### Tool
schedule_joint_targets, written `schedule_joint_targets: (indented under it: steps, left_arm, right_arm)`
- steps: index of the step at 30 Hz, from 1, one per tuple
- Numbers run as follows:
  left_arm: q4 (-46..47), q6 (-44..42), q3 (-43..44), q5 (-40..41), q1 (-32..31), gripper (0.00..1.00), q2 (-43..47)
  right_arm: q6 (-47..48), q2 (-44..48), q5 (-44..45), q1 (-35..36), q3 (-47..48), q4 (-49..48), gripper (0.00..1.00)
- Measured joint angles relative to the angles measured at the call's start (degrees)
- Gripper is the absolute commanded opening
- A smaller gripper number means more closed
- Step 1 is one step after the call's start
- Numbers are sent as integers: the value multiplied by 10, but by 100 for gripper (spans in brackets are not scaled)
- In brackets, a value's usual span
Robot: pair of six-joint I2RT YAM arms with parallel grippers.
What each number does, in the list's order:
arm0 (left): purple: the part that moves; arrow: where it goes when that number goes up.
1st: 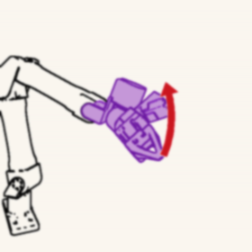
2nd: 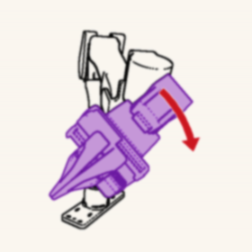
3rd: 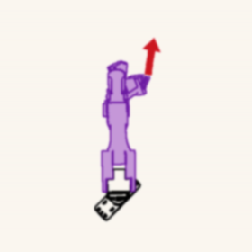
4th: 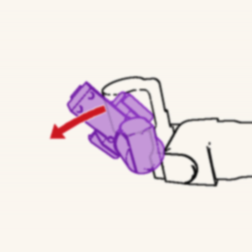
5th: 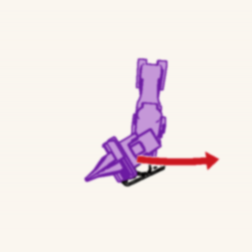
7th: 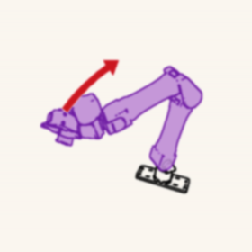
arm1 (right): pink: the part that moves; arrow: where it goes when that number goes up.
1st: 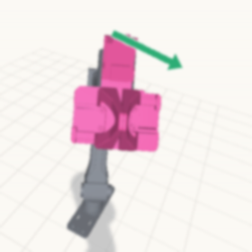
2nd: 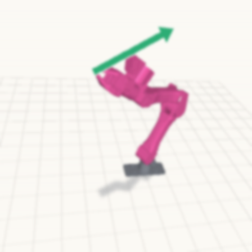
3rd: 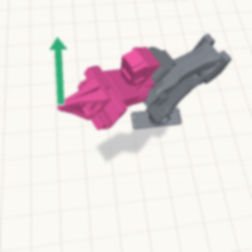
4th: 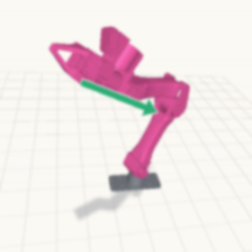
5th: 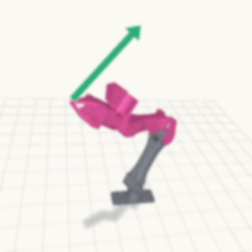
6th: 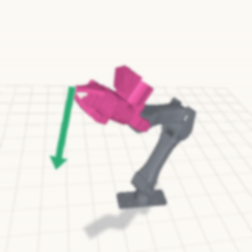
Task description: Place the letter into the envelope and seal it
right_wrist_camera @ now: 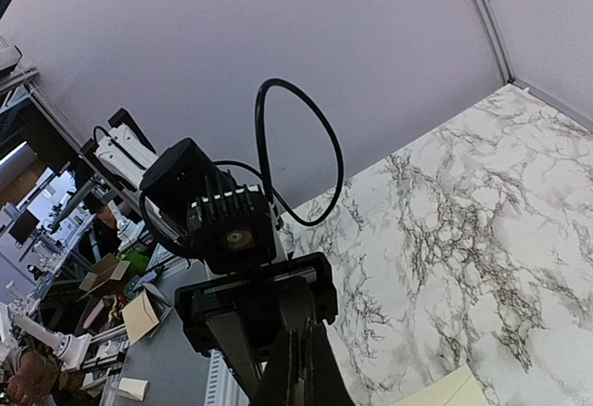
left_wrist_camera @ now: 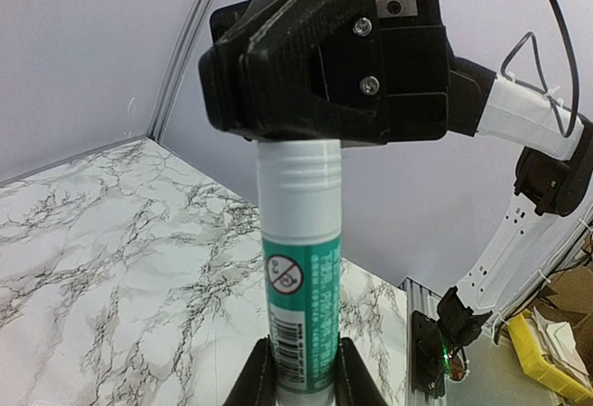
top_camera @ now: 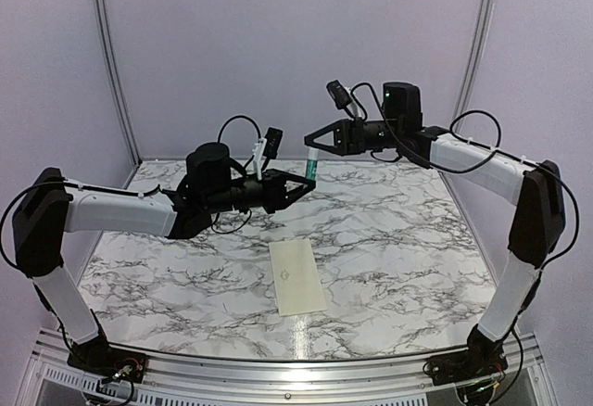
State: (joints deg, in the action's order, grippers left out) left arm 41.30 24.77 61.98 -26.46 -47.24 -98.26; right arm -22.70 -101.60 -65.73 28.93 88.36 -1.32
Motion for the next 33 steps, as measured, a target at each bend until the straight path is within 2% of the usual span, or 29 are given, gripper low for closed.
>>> schedule_joint_targets:
  steps: [6,14,20,22,27,33]
  left_arm:
    - [-27,-5,0,4,-3,10,0]
    - [-49,-6,0,6,-10,9,0]
    - [-24,-6,0,24,-6,10,2]
    - [-10,-7,0,26,-4,10,7]
    - [5,-8,-2,23,-1,10,10]
    - [7,-8,-1,12,-1,10,10]
  right_arm:
    - [16,5,24,8,-22,0,0]
    - [83,32,121,37,-34,46,1]
    - [66,31,85,-13,-10,66,41]
    - [70,29,61,-42,20,75,48]
    - [63,38,-6,-60,19,44,55]
    - [53,35,-54,-27,-15,38,54]
